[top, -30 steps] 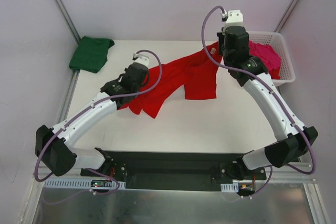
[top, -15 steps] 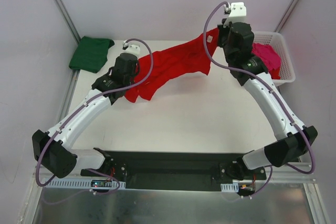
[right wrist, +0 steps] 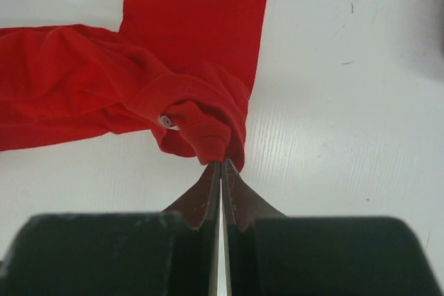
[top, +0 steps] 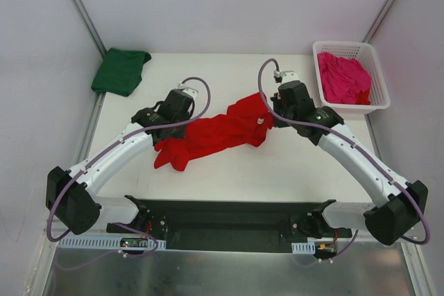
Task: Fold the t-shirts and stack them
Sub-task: Move the tshirt to the center of the board
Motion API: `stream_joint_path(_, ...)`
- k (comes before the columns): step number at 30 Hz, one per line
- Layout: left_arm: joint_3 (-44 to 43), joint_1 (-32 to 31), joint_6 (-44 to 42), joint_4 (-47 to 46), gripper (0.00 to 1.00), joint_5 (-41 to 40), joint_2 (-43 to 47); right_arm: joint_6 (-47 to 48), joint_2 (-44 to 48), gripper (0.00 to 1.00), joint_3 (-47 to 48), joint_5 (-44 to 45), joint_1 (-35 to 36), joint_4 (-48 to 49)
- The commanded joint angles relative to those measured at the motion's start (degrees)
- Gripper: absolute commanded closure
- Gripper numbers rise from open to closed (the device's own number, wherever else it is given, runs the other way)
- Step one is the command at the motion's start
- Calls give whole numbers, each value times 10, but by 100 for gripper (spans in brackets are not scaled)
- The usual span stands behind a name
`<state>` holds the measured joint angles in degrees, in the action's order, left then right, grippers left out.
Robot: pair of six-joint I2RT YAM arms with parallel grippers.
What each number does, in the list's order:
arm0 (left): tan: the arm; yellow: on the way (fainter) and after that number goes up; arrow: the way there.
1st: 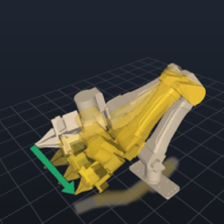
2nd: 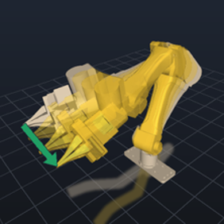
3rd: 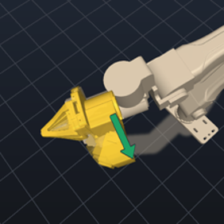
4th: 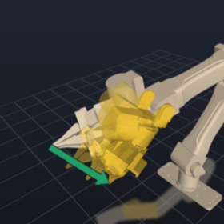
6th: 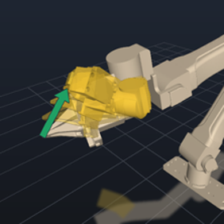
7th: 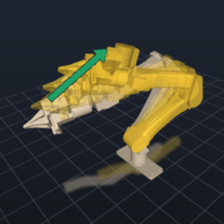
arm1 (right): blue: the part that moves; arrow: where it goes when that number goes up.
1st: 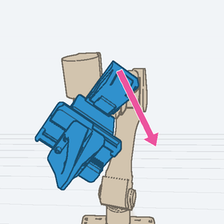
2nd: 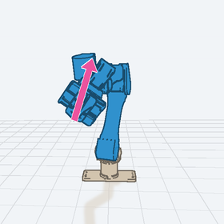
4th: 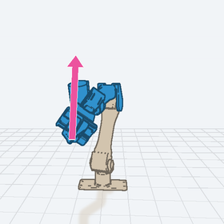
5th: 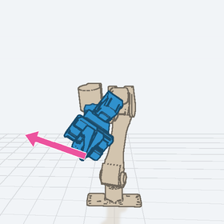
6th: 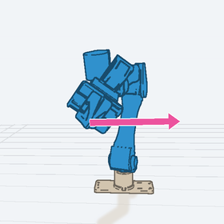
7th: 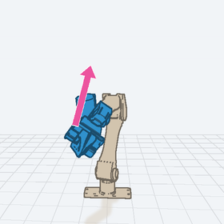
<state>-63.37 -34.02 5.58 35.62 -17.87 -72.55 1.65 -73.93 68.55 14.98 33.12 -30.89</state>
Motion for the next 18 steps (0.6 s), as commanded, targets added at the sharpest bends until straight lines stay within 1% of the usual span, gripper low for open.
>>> stream_joint_path(1, -25, -26, 21, 61, 100, 27, -25, -57, 59, 98, 11, 25, 16, -85)
stream_joint_path(3, -28, -32, 25, 80, 100, 36, -33, -72, 63, 98, 10, 23, 19, -124)
stream_joint_path(8, -22, -45, 29, 93, 100, 58, -45, -81, 49, 98, 11, 11, 26, -210)
stream_joint_path(13, -19, -57, 27, 106, 100, 56, -72, -96, 34, 98, 4, 35, 43, -254)
stream_joint_path(14, -19, -60, 29, 107, 100, 54, -76, -98, 31, 97, 1, 39, 48, -267)
stream_joint_path(15, -18, -61, 29, 108, 100, 54, -82, -100, 28, 81, 0, 43, 49, -274)
stream_joint_path(17, -18, -64, 28, 109, 100, 63, -88, -106, 22, 61, -1, 51, 57, -292)
stream_joint_path(18, -18, -67, 27, 110, 100, 65, -93, -109, 21, 46, 0, 54, 59, -297)
